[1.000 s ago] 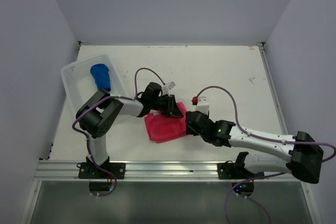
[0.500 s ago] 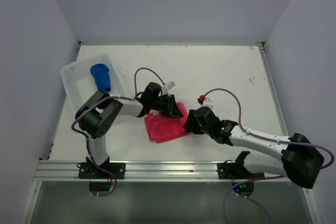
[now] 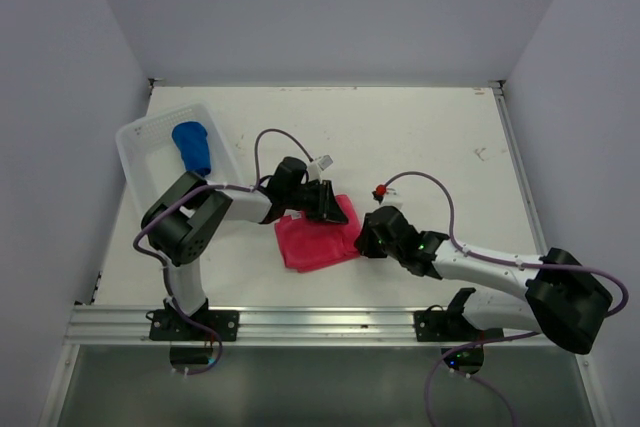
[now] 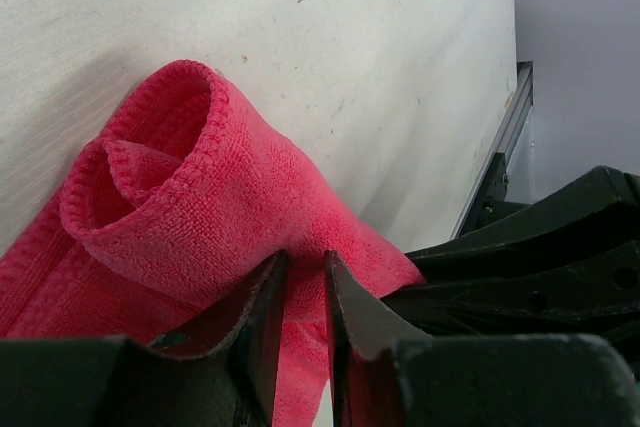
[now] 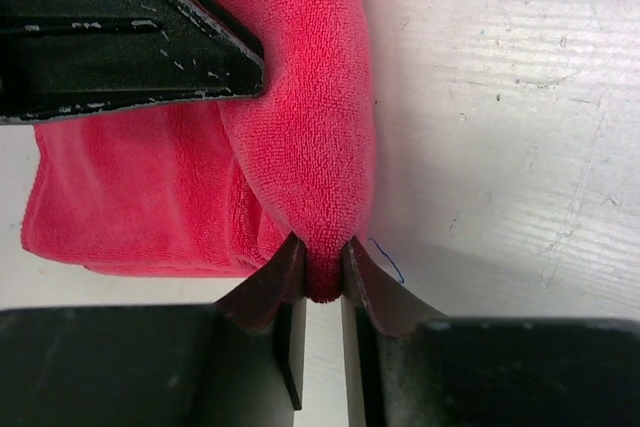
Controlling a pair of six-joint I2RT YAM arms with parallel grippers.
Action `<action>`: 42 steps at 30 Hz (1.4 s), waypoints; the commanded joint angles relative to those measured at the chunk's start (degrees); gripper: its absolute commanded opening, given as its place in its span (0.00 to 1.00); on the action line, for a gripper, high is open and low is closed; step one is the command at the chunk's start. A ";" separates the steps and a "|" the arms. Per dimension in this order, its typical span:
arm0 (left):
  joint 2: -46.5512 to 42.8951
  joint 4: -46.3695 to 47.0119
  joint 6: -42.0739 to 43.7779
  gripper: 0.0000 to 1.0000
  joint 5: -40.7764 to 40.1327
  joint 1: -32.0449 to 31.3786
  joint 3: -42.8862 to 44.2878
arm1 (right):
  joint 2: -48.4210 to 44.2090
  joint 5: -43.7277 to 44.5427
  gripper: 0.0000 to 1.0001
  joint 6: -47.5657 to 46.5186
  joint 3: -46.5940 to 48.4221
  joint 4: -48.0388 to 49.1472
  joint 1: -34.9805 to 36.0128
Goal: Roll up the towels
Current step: Roll the towel
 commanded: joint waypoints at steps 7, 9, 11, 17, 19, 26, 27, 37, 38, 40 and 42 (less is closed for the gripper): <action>-2.23 -6.68 3.01 0.26 -4.30 0.54 2.79 | 2.54 13.01 0.00 -7.90 5.85 -6.80 9.07; -2.50 -7.39 3.01 0.26 -4.30 0.72 4.11 | 4.74 18.91 0.00 -7.72 7.44 -8.57 12.86; -2.94 -8.44 3.01 0.27 -4.48 0.98 5.16 | 6.93 24.17 0.00 -6.85 9.46 -11.29 15.93; -5.83 -10.20 2.40 0.27 -4.74 1.34 6.22 | 14.49 33.24 0.00 -3.07 17.45 -21.83 20.86; -7.24 -10.99 2.39 0.27 -4.83 1.42 6.31 | 18.09 35.88 0.00 -2.01 20.97 -26.14 21.74; -10.85 -11.79 1.96 0.27 -4.48 1.42 6.22 | 25.83 39.85 0.00 1.50 28.45 -34.23 25.08; -11.11 -11.87 1.95 0.27 -4.39 1.42 6.14 | 26.62 40.02 0.00 1.77 29.06 -34.94 25.26; -12.52 -10.12 2.48 0.27 -4.57 1.34 2.01 | 38.40 42.83 0.00 2.12 40.65 -46.54 27.81; -12.52 -9.77 2.48 0.27 -4.04 1.25 1.13 | 40.15 43.10 0.00 1.51 41.54 -46.98 28.51; -13.04 -9.50 2.57 0.27 -3.95 1.25 0.51 | 42.09 43.98 0.00 0.89 44.08 -48.73 29.56; -13.57 -9.50 3.01 0.27 -3.86 1.25 0.16 | 44.63 44.15 0.00 0.28 45.67 -49.70 29.92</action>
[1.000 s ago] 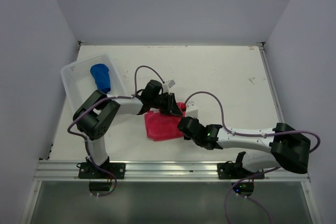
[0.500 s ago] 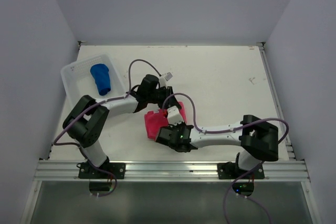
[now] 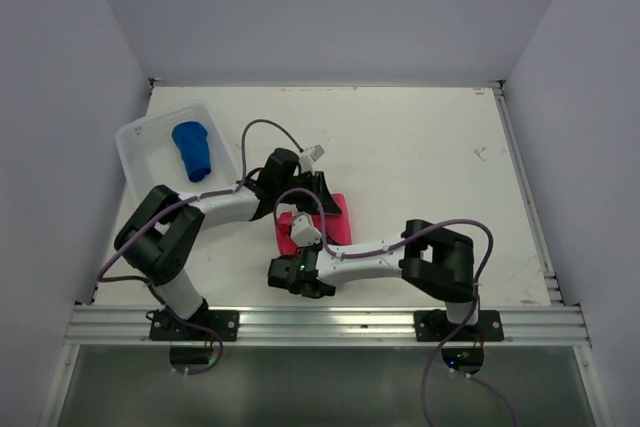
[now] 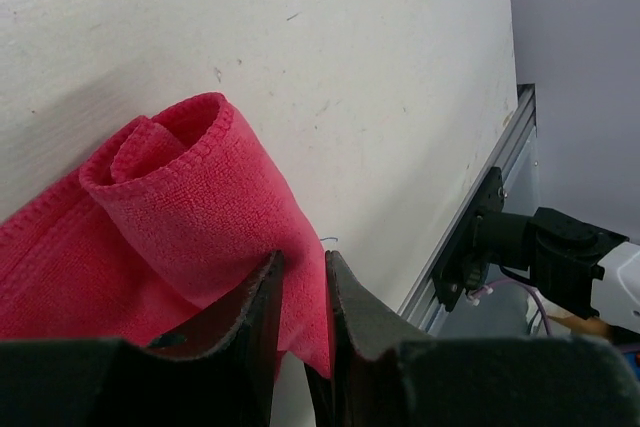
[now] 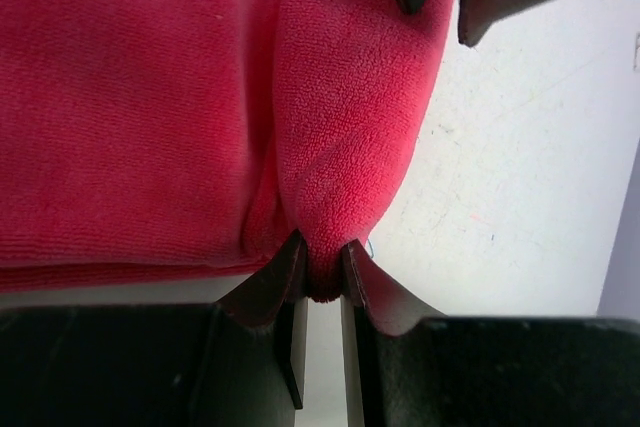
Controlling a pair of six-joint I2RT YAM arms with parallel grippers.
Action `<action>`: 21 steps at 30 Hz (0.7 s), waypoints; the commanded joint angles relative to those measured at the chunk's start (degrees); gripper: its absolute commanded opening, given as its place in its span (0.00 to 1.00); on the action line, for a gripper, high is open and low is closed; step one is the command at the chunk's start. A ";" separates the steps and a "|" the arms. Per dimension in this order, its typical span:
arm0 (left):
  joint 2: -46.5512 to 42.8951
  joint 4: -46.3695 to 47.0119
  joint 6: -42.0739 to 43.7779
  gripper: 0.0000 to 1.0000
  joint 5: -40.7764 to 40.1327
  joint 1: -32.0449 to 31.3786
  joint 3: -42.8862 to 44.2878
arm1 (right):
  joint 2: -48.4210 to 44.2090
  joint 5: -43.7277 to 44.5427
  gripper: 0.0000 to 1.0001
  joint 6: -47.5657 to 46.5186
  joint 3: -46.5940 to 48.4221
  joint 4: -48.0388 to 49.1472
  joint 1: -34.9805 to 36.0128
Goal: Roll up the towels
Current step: Roll the towel
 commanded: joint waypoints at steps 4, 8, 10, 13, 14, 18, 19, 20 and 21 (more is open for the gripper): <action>-3.63 1.91 1.98 0.27 0.75 0.13 -1.85 | 5.31 1.18 0.00 -0.91 6.15 -4.29 1.73; -3.63 3.13 1.90 0.27 1.10 -0.31 -3.70 | 6.72 0.21 0.00 -2.66 7.21 -4.12 1.73; -3.63 4.36 1.72 0.26 1.28 -0.57 -4.93 | 7.77 -0.22 0.00 -3.28 8.00 -4.12 1.73; -4.68 6.12 1.19 0.26 1.45 -1.10 -6.33 | 8.92 -0.84 0.00 -4.25 8.88 -4.03 1.73; -5.03 6.56 1.11 0.26 1.45 -1.19 -6.69 | 9.27 -1.10 0.00 -4.60 9.05 -4.03 1.73; -5.74 7.71 1.46 0.26 2.15 -1.19 -7.13 | 9.97 -1.63 0.00 -5.30 9.76 -3.94 1.81; -5.48 7.62 1.80 0.26 2.16 -1.27 -7.04 | 10.06 -1.63 0.00 -5.31 9.85 -3.94 1.73; -5.22 7.53 2.07 0.26 2.16 -1.27 -7.13 | 10.15 -1.63 0.00 -5.39 9.93 -3.94 1.73; -4.52 7.53 2.25 0.26 2.16 -1.27 -7.13 | 10.06 -1.72 0.00 -5.39 9.93 -3.68 1.73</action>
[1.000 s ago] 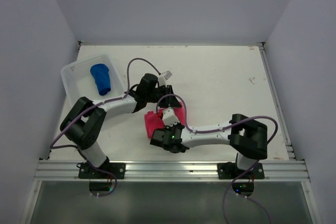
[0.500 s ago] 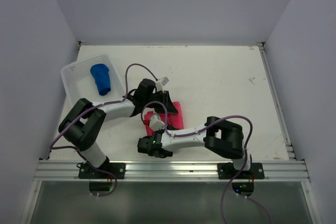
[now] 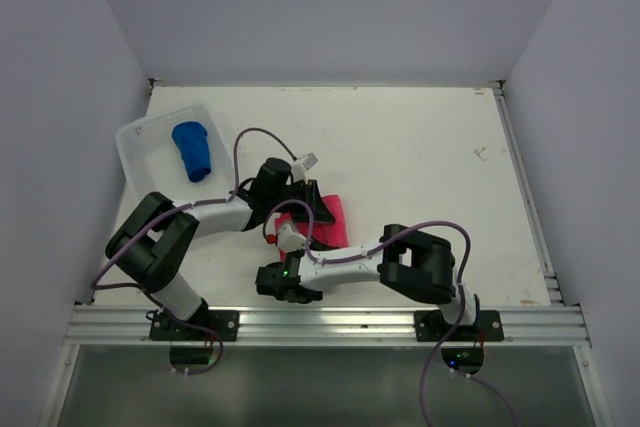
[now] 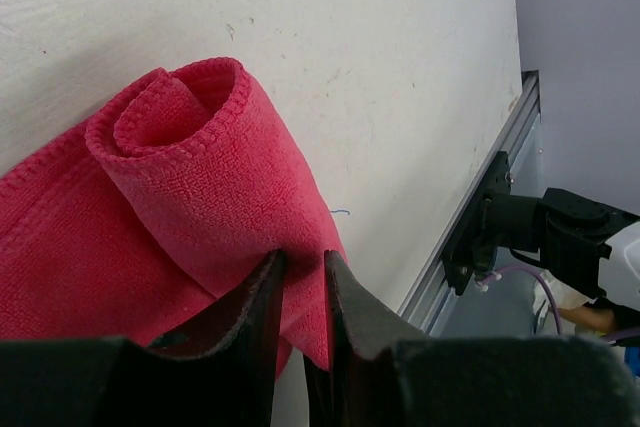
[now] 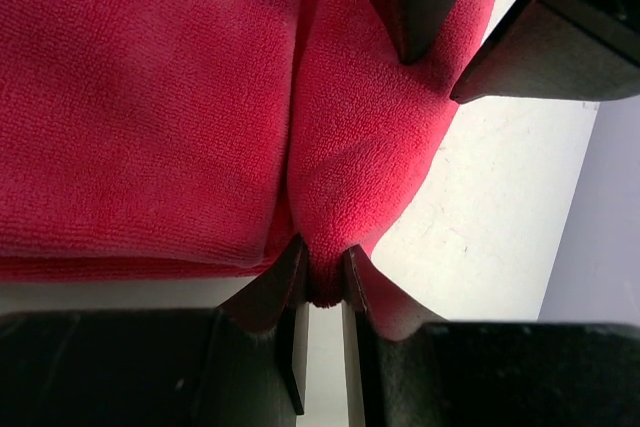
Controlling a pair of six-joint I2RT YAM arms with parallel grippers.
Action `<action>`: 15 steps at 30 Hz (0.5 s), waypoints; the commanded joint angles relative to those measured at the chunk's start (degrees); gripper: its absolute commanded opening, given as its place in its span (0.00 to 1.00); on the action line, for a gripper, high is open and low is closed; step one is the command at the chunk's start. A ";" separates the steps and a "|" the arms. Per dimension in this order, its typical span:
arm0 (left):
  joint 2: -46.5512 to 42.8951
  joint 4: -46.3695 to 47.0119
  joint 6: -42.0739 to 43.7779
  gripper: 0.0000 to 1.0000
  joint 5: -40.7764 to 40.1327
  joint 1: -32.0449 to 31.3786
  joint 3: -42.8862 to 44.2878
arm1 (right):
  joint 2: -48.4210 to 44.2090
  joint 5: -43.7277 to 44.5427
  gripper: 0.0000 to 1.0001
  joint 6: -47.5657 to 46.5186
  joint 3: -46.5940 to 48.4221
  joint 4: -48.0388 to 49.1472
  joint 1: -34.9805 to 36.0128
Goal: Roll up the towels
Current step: Roll the towel
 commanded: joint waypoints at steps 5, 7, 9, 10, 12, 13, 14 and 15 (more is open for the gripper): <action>1.40 4.13 2.75 0.26 0.69 -1.27 -1.61 | 0.66 -3.49 0.00 -1.79 0.60 4.19 -0.15; 2.98 5.00 2.84 0.25 0.34 -1.19 -2.57 | -1.18 -4.10 0.00 -1.79 -0.89 6.30 -0.15; 4.30 6.23 2.58 0.25 -0.01 -1.19 -3.10 | -2.41 -4.55 0.00 -1.61 -2.47 8.57 -0.24; 4.74 6.50 2.49 0.25 -0.10 -1.10 -3.37 | -3.72 -5.16 0.00 -1.70 -3.09 9.29 -0.15; 5.53 7.37 2.32 0.25 -0.19 -1.10 -3.63 | -4.87 -5.69 0.01 -1.26 -4.32 11.13 -0.24; 5.71 7.38 2.23 0.25 -0.37 -1.10 -3.72 | -5.75 -5.78 0.02 -1.44 -4.76 11.66 -0.24; 5.80 7.29 2.40 0.25 -0.89 -1.18 -3.63 | -6.28 -6.04 0.04 -1.00 -5.03 12.01 -0.24; 5.97 6.86 2.58 0.25 -1.16 -1.10 -3.54 | -6.90 -6.22 0.06 -0.91 -5.73 12.89 -0.24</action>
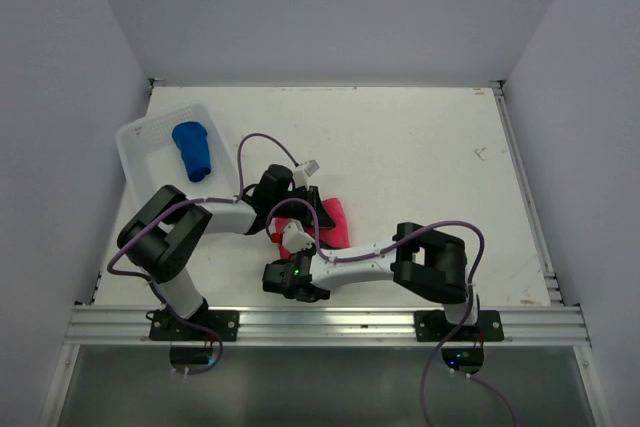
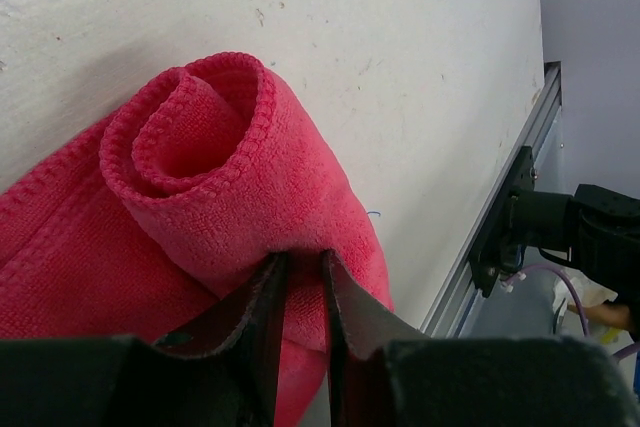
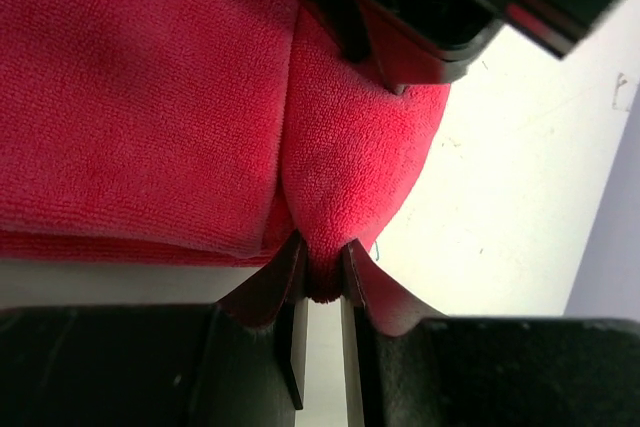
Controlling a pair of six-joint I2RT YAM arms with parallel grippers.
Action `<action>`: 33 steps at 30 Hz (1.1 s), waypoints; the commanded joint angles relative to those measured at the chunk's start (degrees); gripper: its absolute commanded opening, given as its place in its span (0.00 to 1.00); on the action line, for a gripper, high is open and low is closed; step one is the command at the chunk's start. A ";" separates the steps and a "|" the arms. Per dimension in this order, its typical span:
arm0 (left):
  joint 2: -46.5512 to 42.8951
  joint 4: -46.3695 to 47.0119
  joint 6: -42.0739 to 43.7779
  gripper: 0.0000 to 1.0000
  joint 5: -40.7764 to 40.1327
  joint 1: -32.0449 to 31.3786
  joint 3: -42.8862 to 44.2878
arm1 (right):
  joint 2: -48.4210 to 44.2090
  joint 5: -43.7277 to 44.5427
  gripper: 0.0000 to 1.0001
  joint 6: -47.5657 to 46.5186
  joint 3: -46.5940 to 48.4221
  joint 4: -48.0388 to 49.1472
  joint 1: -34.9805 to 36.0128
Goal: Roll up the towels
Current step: Roll the towel
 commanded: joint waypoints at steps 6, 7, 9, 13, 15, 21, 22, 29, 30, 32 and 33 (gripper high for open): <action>1.19 -1.77 3.24 0.24 -3.42 -0.79 -1.01 | -8.87 -5.30 0.15 4.23 -4.19 9.78 -1.29; 1.27 -2.03 3.42 0.24 -3.86 -0.79 -1.01 | -9.48 -5.39 0.21 4.32 -4.54 10.13 -1.56; 1.27 -2.30 3.59 0.24 -4.04 -0.70 -1.01 | -11.50 -5.83 0.27 4.68 -5.68 10.92 -1.73; 1.63 -2.65 3.77 0.24 -4.48 -0.70 -1.01 | -14.41 -6.53 0.40 5.20 -7.18 12.15 -1.91; 1.89 -2.74 3.86 0.24 -4.48 -0.62 -0.92 | -16.25 -6.80 0.43 5.73 -7.97 12.59 -1.91; 1.63 -3.00 3.95 0.24 -4.48 -0.62 -0.92 | -23.54 -8.73 0.50 7.75 -12.88 16.80 -2.70; 1.54 -3.09 4.03 0.24 -4.48 -0.62 -0.92 | -26.42 -9.34 0.50 8.01 -13.85 17.86 -2.96; 0.84 -3.80 4.39 0.24 -4.65 -0.61 -1.01 | -40.31 -20.58 0.53 11.26 -25.45 30.86 -10.25; 0.83 -3.80 4.39 0.24 -4.74 -0.62 -1.10 | -41.65 -24.43 0.54 11.62 -28.86 34.97 -13.05; 0.75 -3.88 4.39 0.24 -4.74 -0.61 -1.10 | -44.89 -27.97 0.56 12.50 -31.69 38.33 -15.52; 0.57 -3.97 4.47 0.24 -4.74 -0.62 -1.18 | -45.43 -29.20 0.56 12.76 -33.62 40.17 -16.58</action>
